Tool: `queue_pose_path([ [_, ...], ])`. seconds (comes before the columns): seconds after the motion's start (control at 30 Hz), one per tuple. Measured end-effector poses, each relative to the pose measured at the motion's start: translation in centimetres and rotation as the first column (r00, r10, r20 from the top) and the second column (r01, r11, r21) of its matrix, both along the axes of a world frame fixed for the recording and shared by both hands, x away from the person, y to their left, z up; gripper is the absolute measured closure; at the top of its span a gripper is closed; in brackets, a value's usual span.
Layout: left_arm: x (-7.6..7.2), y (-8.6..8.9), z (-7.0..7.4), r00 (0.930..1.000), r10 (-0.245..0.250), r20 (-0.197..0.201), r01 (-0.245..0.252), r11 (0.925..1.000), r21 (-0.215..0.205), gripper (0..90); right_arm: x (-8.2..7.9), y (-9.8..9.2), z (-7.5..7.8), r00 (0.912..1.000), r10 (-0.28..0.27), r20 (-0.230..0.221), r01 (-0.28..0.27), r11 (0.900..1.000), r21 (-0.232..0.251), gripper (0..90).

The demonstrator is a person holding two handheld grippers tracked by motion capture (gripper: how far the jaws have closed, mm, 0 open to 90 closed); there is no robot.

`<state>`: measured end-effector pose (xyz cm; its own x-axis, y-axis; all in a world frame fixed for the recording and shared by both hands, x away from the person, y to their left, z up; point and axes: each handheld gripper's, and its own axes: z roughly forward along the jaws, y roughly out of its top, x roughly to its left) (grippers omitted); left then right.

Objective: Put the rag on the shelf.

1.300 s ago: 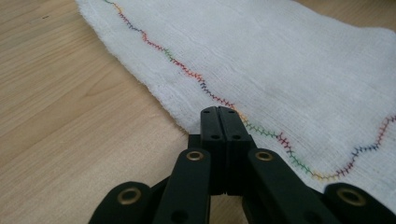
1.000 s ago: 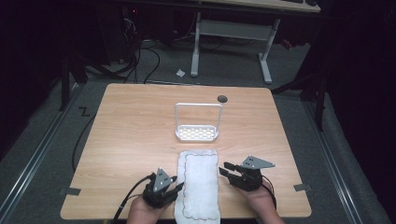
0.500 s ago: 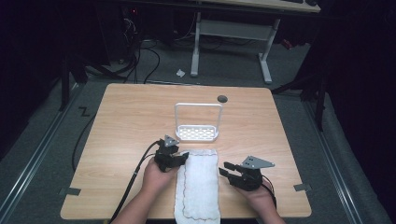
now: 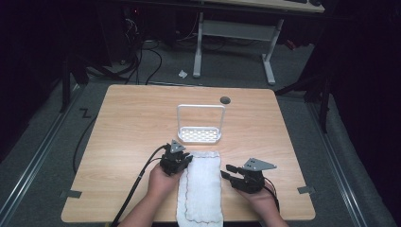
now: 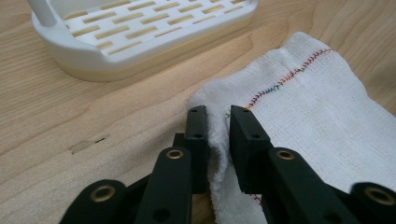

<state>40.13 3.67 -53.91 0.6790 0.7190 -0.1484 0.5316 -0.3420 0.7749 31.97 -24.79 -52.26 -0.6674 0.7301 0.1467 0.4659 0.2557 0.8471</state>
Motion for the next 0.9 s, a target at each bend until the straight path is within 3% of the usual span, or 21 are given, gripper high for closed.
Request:
queue_pose_path([
  [0.1, 0.0, 0.0, 0.0, 1.0, 0.001, -0.001, -0.001, 1.0, -0.001, 80.8, 0.1, 0.2, 0.0, 0.9999, -0.011, -0.003, 0.011, 1.0, -0.006, 59.6],
  [0.2, 0.1, 0.1, 0.0, 1.0, 0.002, -0.008, -0.002, 1.0, -0.01, 81.0, 0.7, 1.2, 0.2, 0.9985, -0.054, 0.001, 0.054, 0.997, -0.054, 57.9],
  [0.33, 0.1, 0.2, 0.0, 0.9998, 0.003, -0.017, -0.003, 0.9998, -0.019, 81.0, 3.0, 2.3, 0.9, 0.9902, -0.137, -0.027, 0.135, 0.988, -0.082, 55.3],
  [0.5, 0.2, 0.3, 0.0, 0.9998, 0.004, -0.021, -0.004, 0.9997, -0.022, 80.8, 6.3, 3.2, 0.1, 0.9747, -0.204, -0.091, 0.194, 0.975, -0.111, 54.9],
  [0.6, 0.2, 0.3, -0.1, 0.9997, 0.005, -0.026, -0.006, 0.9996, -0.029, 80.7, 7.1, 4.1, -0.8, 0.9697, -0.207, -0.13, 0.189, 0.972, -0.138, 56.7],
  [0.73, 0.2, 0.3, -0.1, 0.9997, 0.006, -0.024, -0.006, 0.9996, -0.027, 80.7, 6.8, 4.5, -1.3, 0.975, -0.195, -0.107, 0.178, 0.972, -0.152, 63.0],
  [0.77, 0.2, 0.3, 0.0, 0.9997, 0.006, -0.023, -0.007, 0.9997, -0.025, 80.6, 6.5, 4.6, -1.4, 0.9788, -0.182, -0.094, 0.166, 0.974, -0.155, 68.6],
  [0.9, 0.2, 0.3, -0.1, 0.9996, 0.009, -0.026, -0.01, 0.9995, -0.029, 80.7, 6.6, 4.3, -1.5, 0.9787, -0.169, -0.116, 0.156, 0.981, -0.119, 78.8],
])
